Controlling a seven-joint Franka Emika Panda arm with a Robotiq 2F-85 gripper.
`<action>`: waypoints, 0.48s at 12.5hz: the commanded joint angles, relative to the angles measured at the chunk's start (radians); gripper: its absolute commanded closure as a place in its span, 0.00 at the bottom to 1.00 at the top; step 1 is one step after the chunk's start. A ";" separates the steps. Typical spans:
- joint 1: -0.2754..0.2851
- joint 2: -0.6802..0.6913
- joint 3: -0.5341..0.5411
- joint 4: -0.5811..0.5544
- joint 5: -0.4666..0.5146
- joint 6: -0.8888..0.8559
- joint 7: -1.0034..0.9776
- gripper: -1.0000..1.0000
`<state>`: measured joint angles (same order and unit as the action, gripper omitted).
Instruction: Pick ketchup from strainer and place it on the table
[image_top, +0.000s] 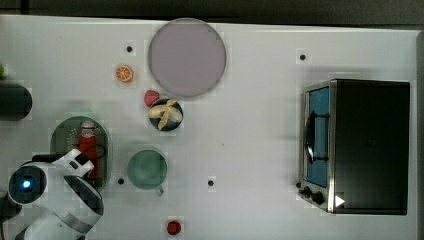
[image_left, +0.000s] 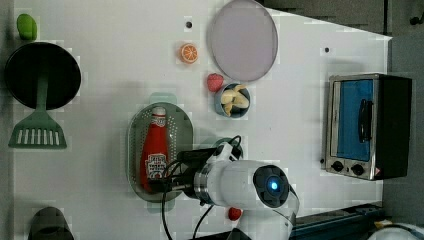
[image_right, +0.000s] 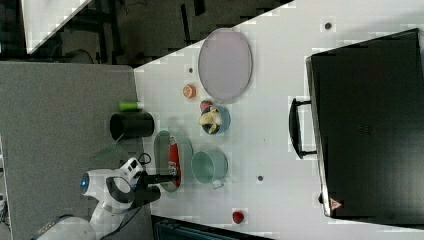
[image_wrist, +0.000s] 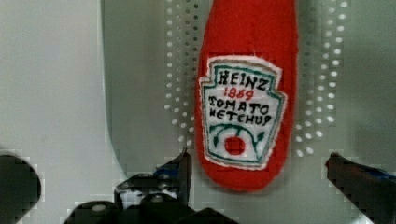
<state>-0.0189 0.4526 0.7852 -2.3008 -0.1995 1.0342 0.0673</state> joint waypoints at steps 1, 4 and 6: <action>0.017 0.019 -0.026 0.032 -0.058 0.058 0.138 0.00; 0.045 0.069 -0.071 0.038 -0.149 0.088 0.195 0.00; 0.071 0.095 -0.104 0.057 -0.167 0.094 0.206 0.00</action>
<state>0.0276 0.5503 0.6963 -2.2852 -0.3574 1.1035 0.2089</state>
